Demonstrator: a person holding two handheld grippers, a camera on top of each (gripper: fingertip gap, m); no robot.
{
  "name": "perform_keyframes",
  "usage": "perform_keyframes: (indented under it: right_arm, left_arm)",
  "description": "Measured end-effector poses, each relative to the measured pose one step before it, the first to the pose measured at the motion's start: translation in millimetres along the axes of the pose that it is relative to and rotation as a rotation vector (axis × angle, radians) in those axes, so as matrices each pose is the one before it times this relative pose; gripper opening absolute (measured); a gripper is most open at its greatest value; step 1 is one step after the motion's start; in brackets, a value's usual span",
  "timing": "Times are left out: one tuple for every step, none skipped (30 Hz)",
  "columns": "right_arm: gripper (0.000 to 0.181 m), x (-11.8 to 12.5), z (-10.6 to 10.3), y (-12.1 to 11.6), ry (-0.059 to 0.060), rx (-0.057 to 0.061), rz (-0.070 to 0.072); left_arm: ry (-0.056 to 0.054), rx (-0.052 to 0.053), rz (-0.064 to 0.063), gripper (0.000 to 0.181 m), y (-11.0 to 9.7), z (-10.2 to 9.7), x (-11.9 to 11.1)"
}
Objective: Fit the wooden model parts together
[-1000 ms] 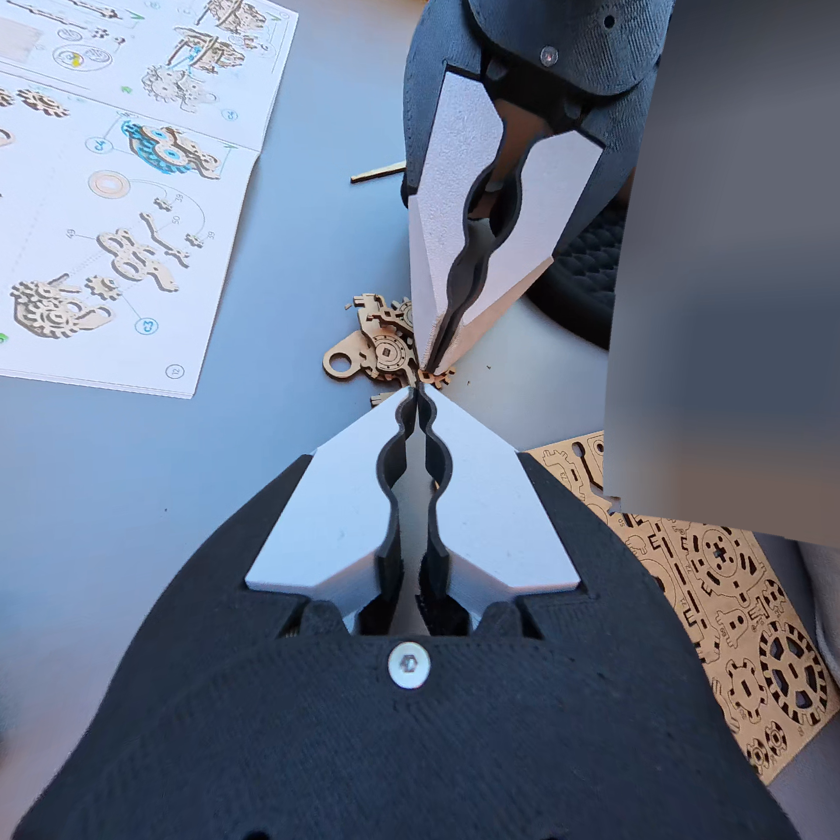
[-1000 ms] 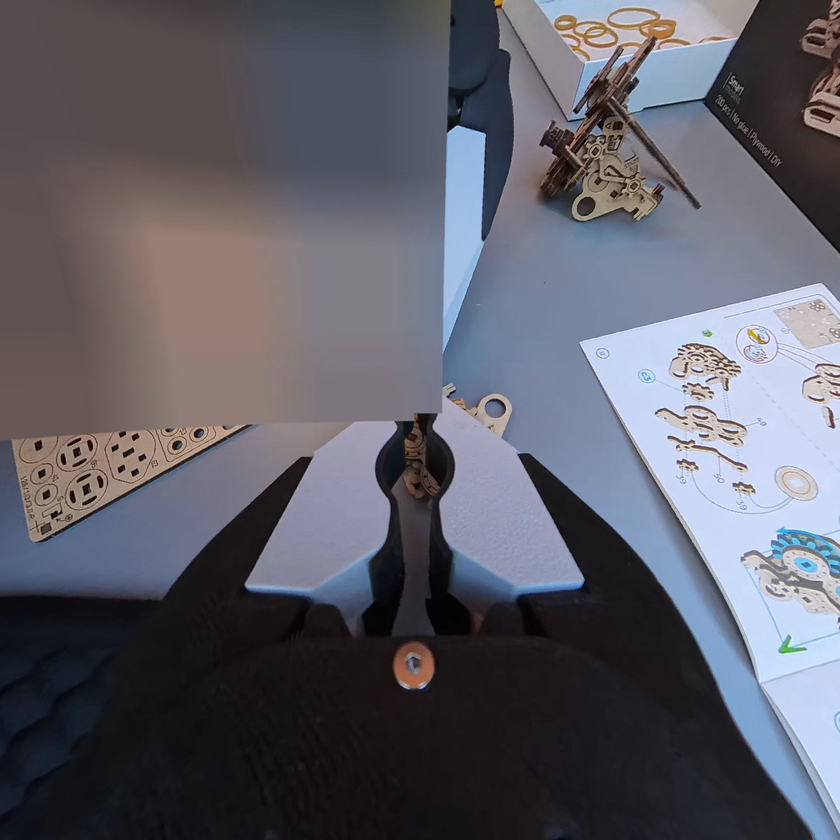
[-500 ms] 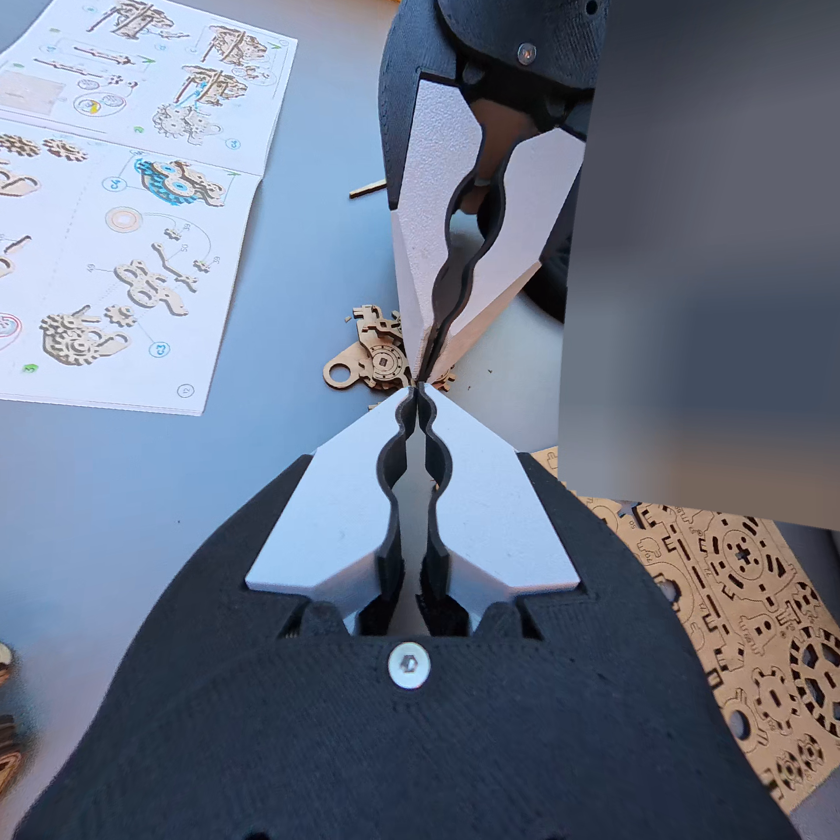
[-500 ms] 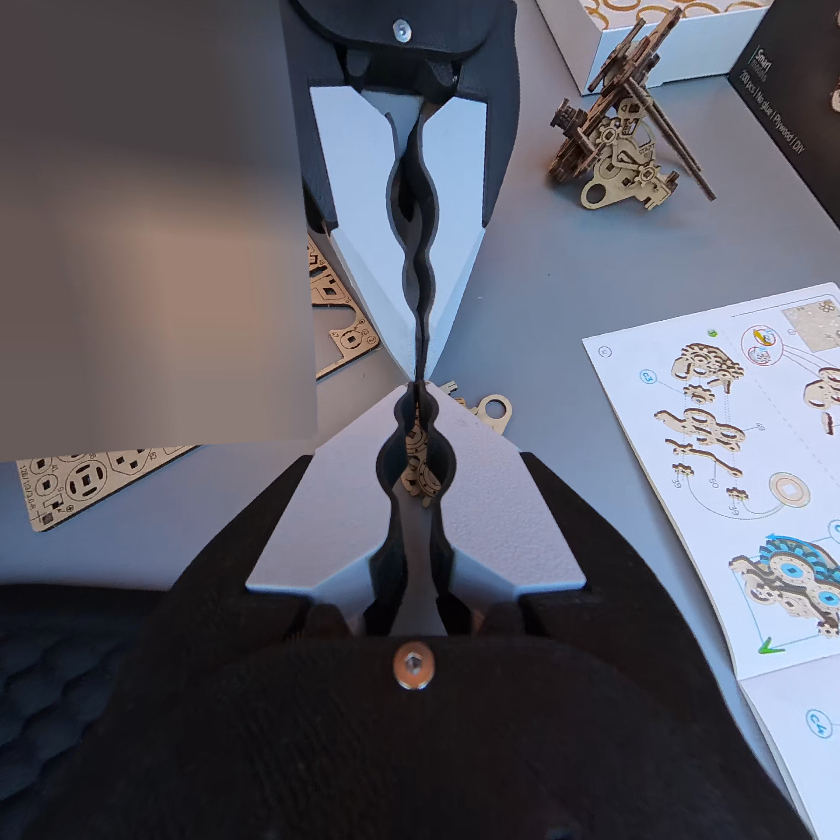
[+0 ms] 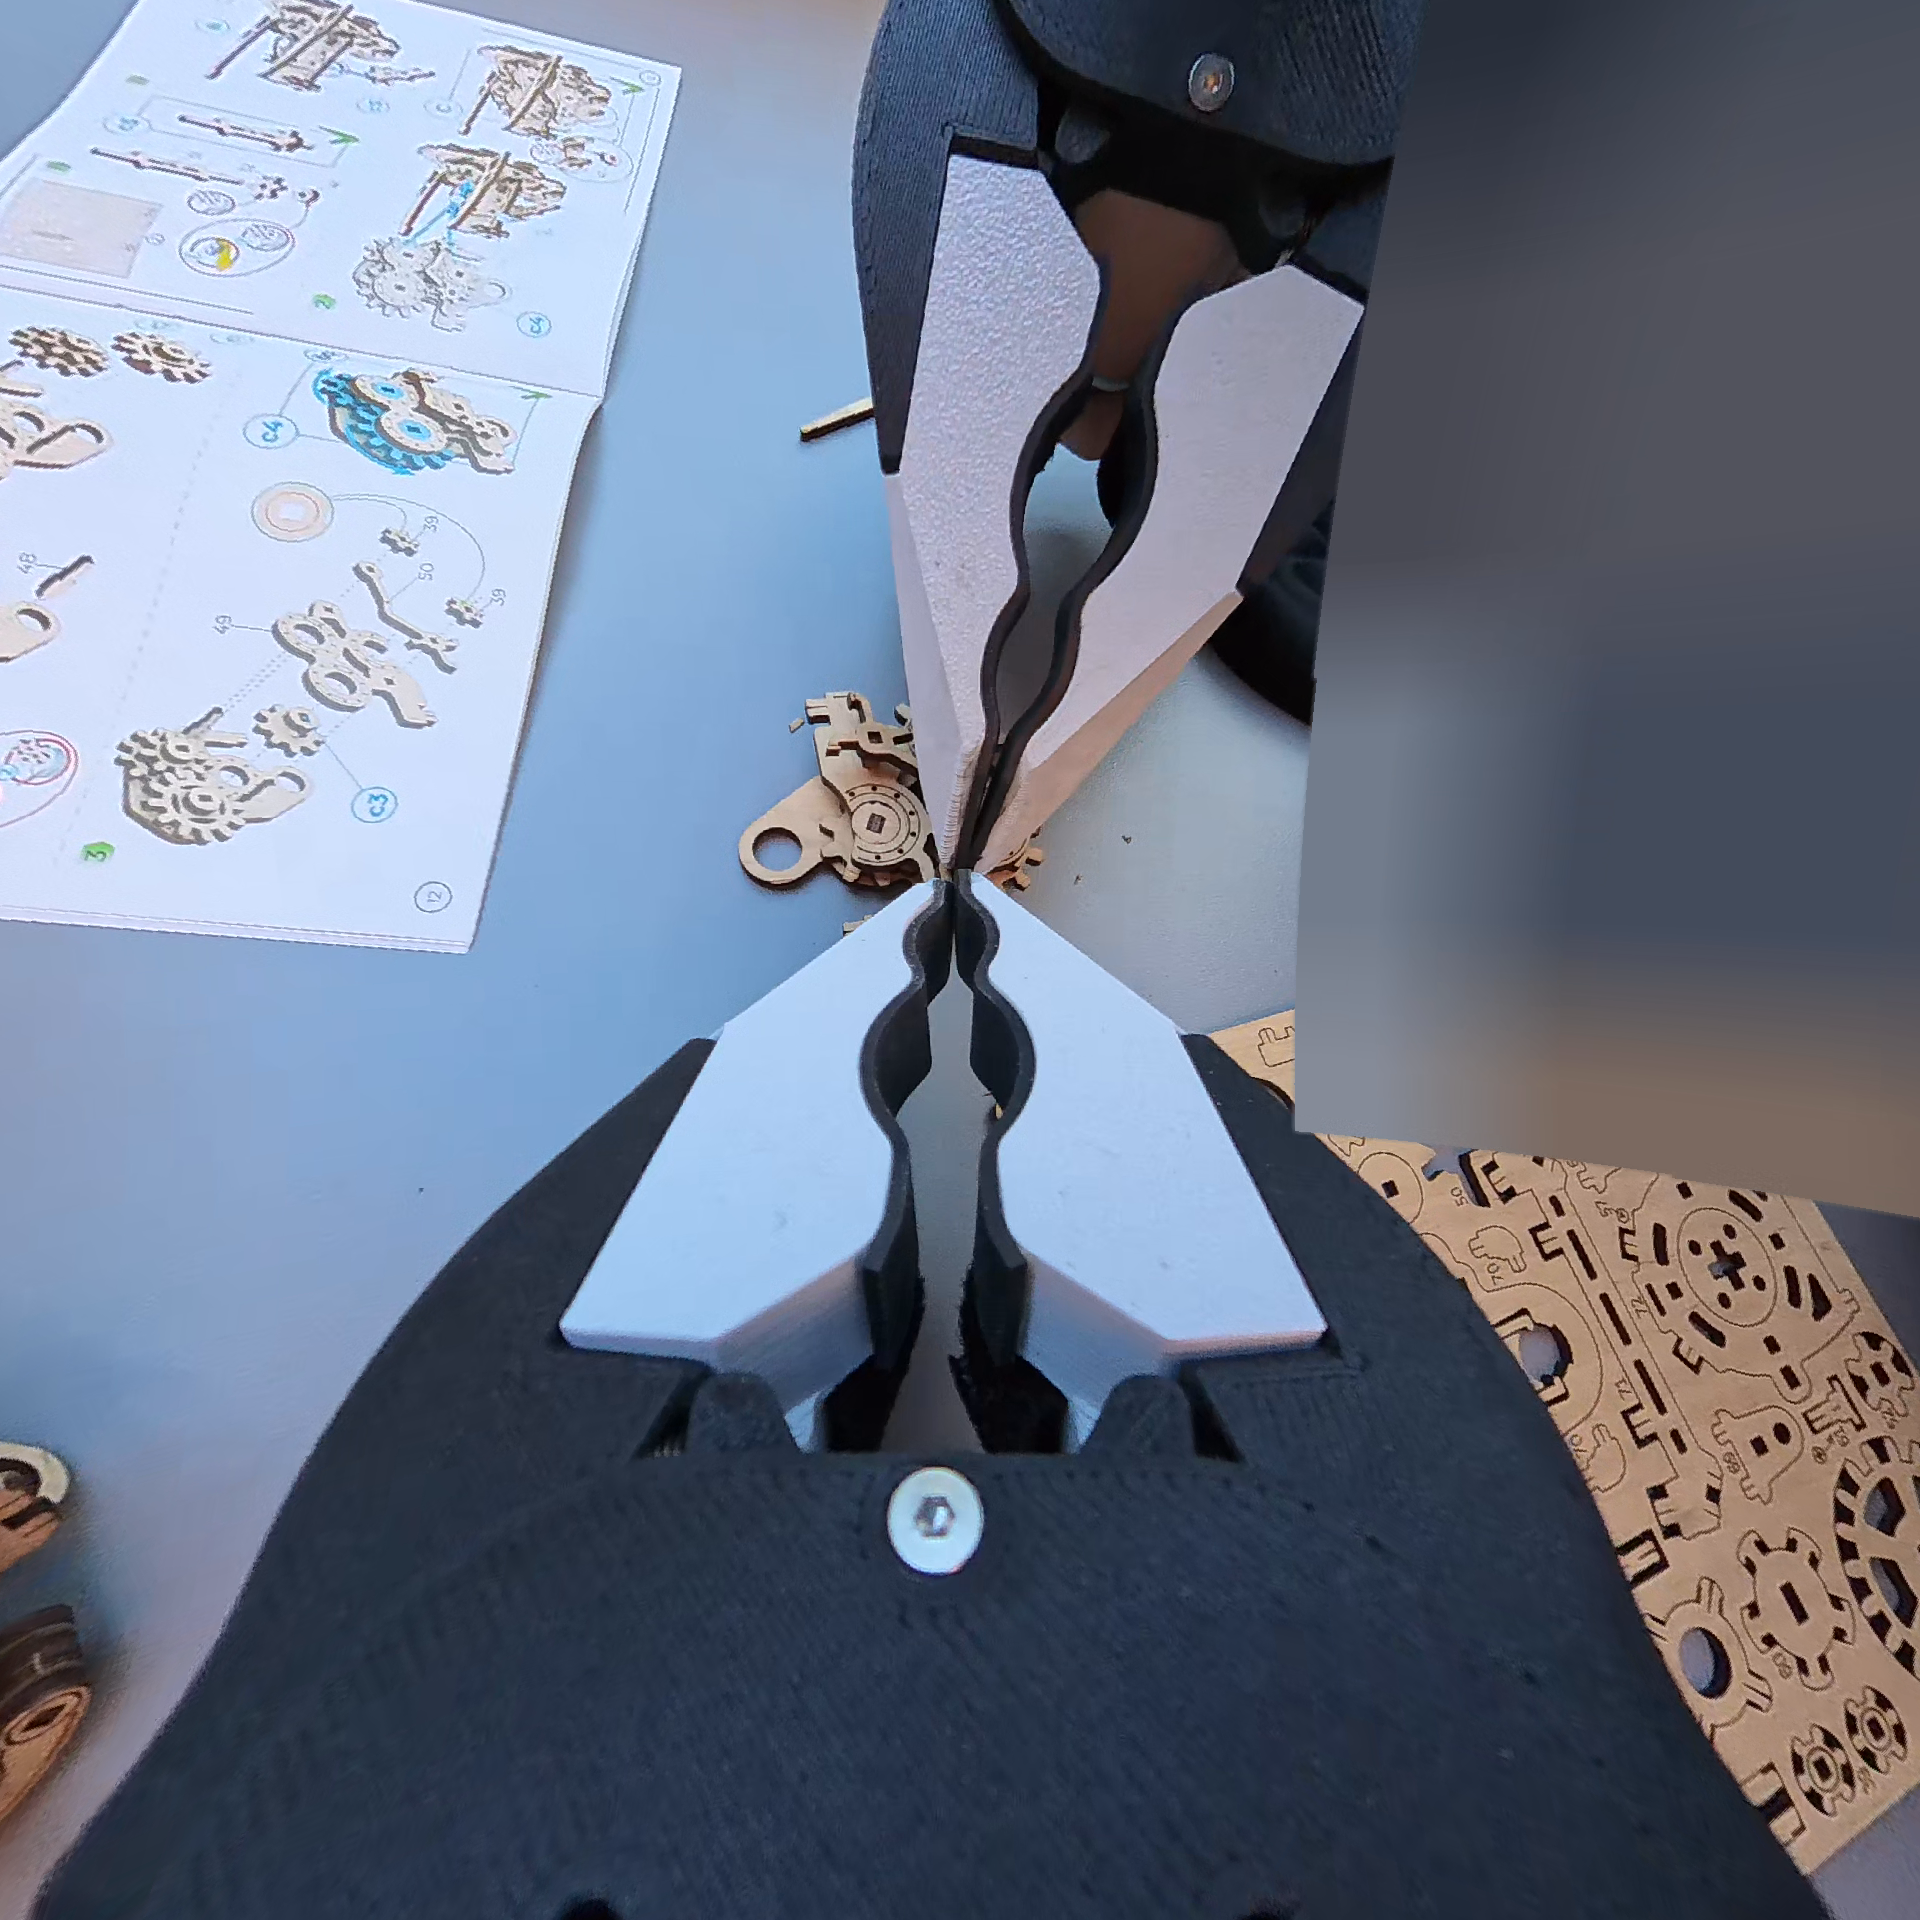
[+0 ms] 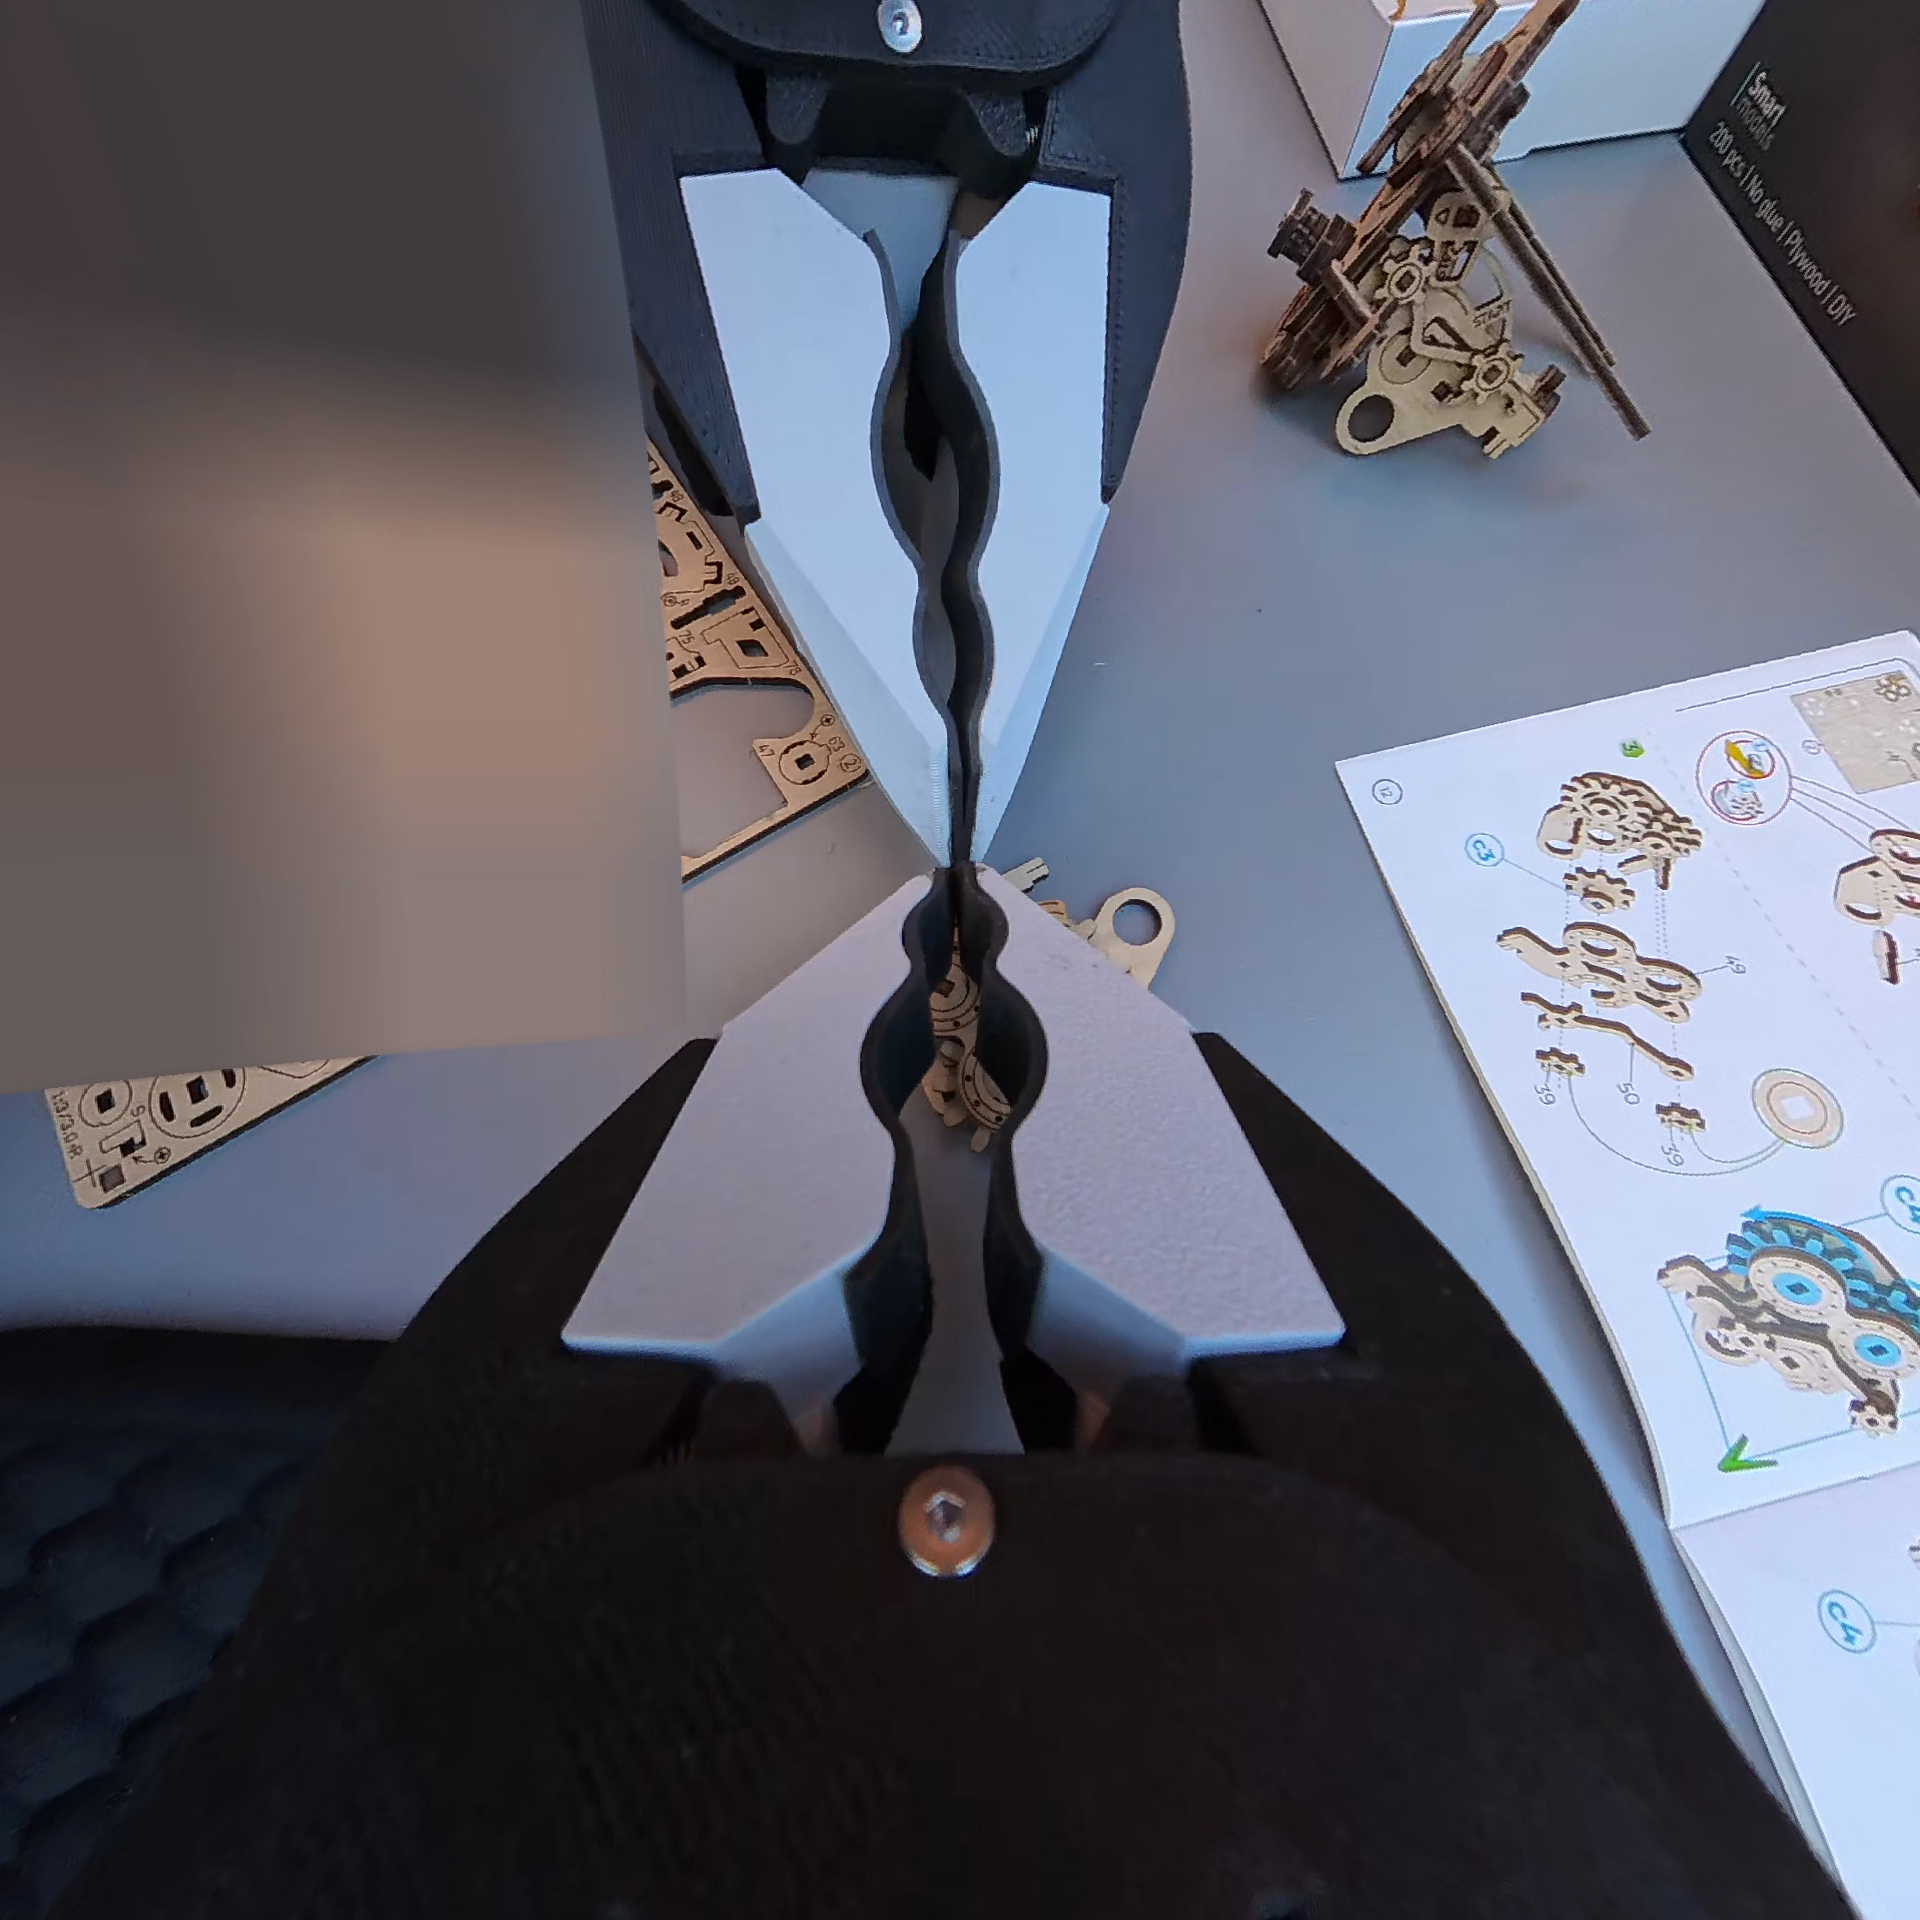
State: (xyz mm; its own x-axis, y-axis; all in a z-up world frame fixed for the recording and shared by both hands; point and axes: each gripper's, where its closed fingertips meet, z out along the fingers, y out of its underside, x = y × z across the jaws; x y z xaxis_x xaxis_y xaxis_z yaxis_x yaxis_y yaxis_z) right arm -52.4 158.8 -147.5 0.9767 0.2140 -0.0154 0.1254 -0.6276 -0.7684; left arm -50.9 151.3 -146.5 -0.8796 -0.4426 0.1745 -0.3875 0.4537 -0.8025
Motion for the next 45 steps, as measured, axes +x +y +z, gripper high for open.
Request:
perform_keyframes:
  right_arm:
    - [0.001,0.11,0.15,0.00,0.0013,-0.0031,0.0043]
    - [0.001,0.38,0.29,-0.35,0.0066,-0.0002,-0.0040]
    - [0.001,0.01,0.02,-0.02,0.0046,0.0001,-0.0127]
    - [0.001,0.02,0.02,-0.01,0.0015,0.0000,0.0012]
    - [0.001,-0.06,0.14,-0.19,-0.0003,0.0025,0.0087]
    - [0.001,0.02,0.00,0.02,-0.0003,0.0029,0.0008]
    - [0.001,-0.01,-0.17,0.20,-0.0009,0.0008,0.0031]
    - [0.001,-0.10,-0.06,0.11,-0.0001,-0.0024,0.0062]
    - [0.001,0.09,0.07,-0.13,0.0029,-0.0022,-0.0058]
    - [0.001,-0.09,0.17,-0.05,0.0051,0.0005,-0.0087]
    - [0.001,0.12,-0.05,-0.07,0.0019,-0.0002,0.0064]
    - [0.001,0.25,0.19,-0.37,0.0021,0.0010,0.0129]
    - [0.001,0.61,0.31,-0.74,0.0051,0.0089,0.0133]
    - [0.000,-0.09,-0.04,-0.45,-0.0050,0.0102,0.0057]
    - [0.000,0.54,-1.56,0.34,0.0035,-0.0090,-0.0060]
    - [0.000,4.69,-4.20,-2.82,0.0382,0.0101,-0.0163]
    - [0.002,8.72,-9.00,-9.46,0.0615,0.0643,-0.0077]
    - [0.004,7.10,-11.62,-9.74,0.0305,0.0679,0.0038]
    - [0.006,9.25,-11.13,-5.72,0.0231,0.0485,0.0320]
    - [0.008,9.50,-8.54,0.30,0.0080,0.0229,0.0557]
    - [0.010,6.60,-5.72,4.13,-0.0173,0.0074,0.0705]
    - [0.012,4.12,-3.31,4.62,-0.0288,0.0104,0.0748]
    - [0.014,1.69,-1.37,4.65,-0.0365,0.0108,0.0649]
    - [0.014,-0.26,0.09,3.64,-0.0369,0.0116,0.0455]
    - [0.015,0.06,1.39,3.02,-0.0207,0.0076,0.0227]
    - [0.017,0.18,2.70,4.34,-0.0055,-0.0146,-0.0012]
    - [0.017,0.65,3.51,6.39,0.0060,-0.0382,-0.0186]
    - [0.018,2.20,4.01,6.57,0.0193,-0.0426,-0.0168]
    - [0.018,3.21,3.72,5.52,0.0222,-0.0346,-0.0052]
    - [0.019,0.31,3.31,3.25,-0.0004,-0.0154,0.0049]
    - [0.020,-0.87,2.42,1.46,-0.0128,-0.0024,0.0219]
    - [0.021,0.60,1.22,1.21,-0.0087,-0.0039,0.0343]
    - [0.025,-0.07,0.17,0.07,-0.0148,-0.0010,0.0317]
    - [0.028,-1.45,-0.42,-0.76,-0.0232,0.0076,0.0283]
    - [0.030,0.39,-0.95,-0.54,-0.0133,0.0070,0.0307]
    - [0.032,1.04,-1.42,-0.49,-0.0128,0.0081,0.0352]
    - [0.034,0.29,-1.86,-0.90,-0.0187,0.0095,0.0374]
    - [0.035,0.36,-2.08,-0.85,-0.0166,0.0099,0.0405]
    - [0.039,-0.62,-2.04,-1.24,-0.0242,0.0137,0.0453]
    - [0.044,-2.65,-1.83,-1.97,-0.0385,0.0174,0.0456]
    - [0.048,-2.98,-1.75,-1.95,-0.0407,0.0169,0.0394]
    - [0.051,-2.56,-1.91,-2.38,-0.0343,0.0195,0.0326]
    - [0.051,-1.89,-1.79,-2.67,-0.0281,0.0208,0.0258]
    - [0.052,-1.98,-1.59,-3.34,-0.0233,0.0236,0.0161]
    - [0.053,-0.11,-0.95,-3.36,-0.0103,0.0251,0.0180]
  left_arm:
    - [-0.0032,-0.0047,0.0053,0.000,0.08,0.03,0.00]
    - [-0.0039,-0.0037,0.0049,0.000,0.03,-0.11,-0.29]
    - [-0.0025,-0.0012,0.0031,0.000,0.13,-0.17,-0.46]
    - [-0.0001,0.0015,0.0006,0.000,0.03,-0.04,0.01]
    - [-0.0037,-0.0024,0.0055,0.000,0.12,0.00,-0.08]
    - [-0.0062,-0.0060,0.0098,0.000,0.24,-0.09,-0.07]
    - [-0.0063,-0.0049,0.0090,0.000,-0.03,0.13,0.06]
    - [-0.0039,-0.0028,0.0062,0.000,0.09,0.08,0.02]
    - [0.0002,-0.0005,0.0001,0.000,-0.01,0.07,-0.03]
    - [0.0029,0.0014,-0.0055,0.000,0.21,-0.10,-0.01]
    - [0.0040,0.0035,-0.0064,0.000,-0.06,-0.05,-0.05]
    - [0.0032,0.0025,-0.0003,0.000,0.07,-0.01,-0.11]
    - [0.0033,0.0010,-0.0014,0.000,-0.04,-0.20,-0.01]
    - [0.0088,0.0045,-0.0054,0.000,0.09,-0.28,0.45]
    - [0.0090,0.0073,0.0030,0.000,0.19,0.05,0.40]
    - [0.0010,-0.0023,-0.0013,0.000,1.57,0.50,-0.52]
    - [0.0030,0.0252,-0.0175,0.000,-2.61,-0.60,-0.16]
    - [0.0116,0.0270,-0.0183,0.000,-3.24,-1.70,0.64]
    - [-0.0031,0.0225,-0.0231,0.000,-3.40,-2.73,-2.26]
    - [-0.0016,0.0172,-0.0196,0.000,-3.08,-3.22,-2.22]
    - [0.0015,0.0100,-0.0144,0.000,-1.95,-2.78,-1.36]
    - [0.0008,0.0065,-0.0067,0.000,-1.32,-1.87,-0.62]
    - [-0.0015,0.0055,-0.0011,0.004,-1.00,-0.73,0.17]
    - [-0.0034,-0.0004,0.0061,0.006,-0.40,0.68,0.97]
    - [-0.0028,-0.0070,0.0152,0.008,0.27,2.07,2.13]
    - [-0.0077,-0.0111,0.0179,0.009,0.97,2.93,1.92]
    - [-0.0192,-0.0173,0.0168,0.012,1.76,3.55,-0.02]
    - [-0.0181,-0.0264,0.0197,0.015,3.25,3.47,-0.15]
    - [-0.0122,-0.0299,0.0205,0.014,4.44,3.23,0.10]
    - [-0.0149,-0.0285,0.0165,0.015,4.45,3.02,-0.77]
    - [-0.0050,-0.0209,0.0133,0.015,3.30,2.75,0.59]
    - [0.0005,-0.0104,0.0089,0.014,1.46,2.14,1.19]
    - [-0.0009,-0.0038,0.0110,0.009,0.05,1.40,0.92]
    - [-0.0070,-0.0002,0.0144,0.008,-0.46,1.02,0.17]
    - [-0.0072,0.0013,0.0135,0.008,-0.38,0.52,-0.03]
    - [-0.0048,0.0027,0.0131,0.007,-0.31,0.38,0.15]
    - [-0.0076,0.0038,0.0171,0.007,-0.38,0.15,-0.34]
    - [-0.0145,0.0028,0.0219,0.007,-0.33,-0.38,-1.24]
    - [-0.0173,0.0027,0.0267,0.007,-0.86,-0.81,-1.31]
    - [-0.0188,0.0116,0.0328,0.007,-2.60,-1.29,-1.06]
    - [-0.0216,0.0171,0.0359,0.007,-3.61,-1.66,-1.00]
    - [-0.0259,0.0146,0.0385,0.007,-3.49,-1.98,-1.57]
    - [-0.0294,0.0130,0.0413,0.007,-3.31,-1.95,-1.84]
    - [-0.0360,0.0130,0.0418,0.007,-3.44,-2.18,-2.88]
    - [-0.0242,0.0096,0.0434,0.007,-2.92,-1.79,-1.11]
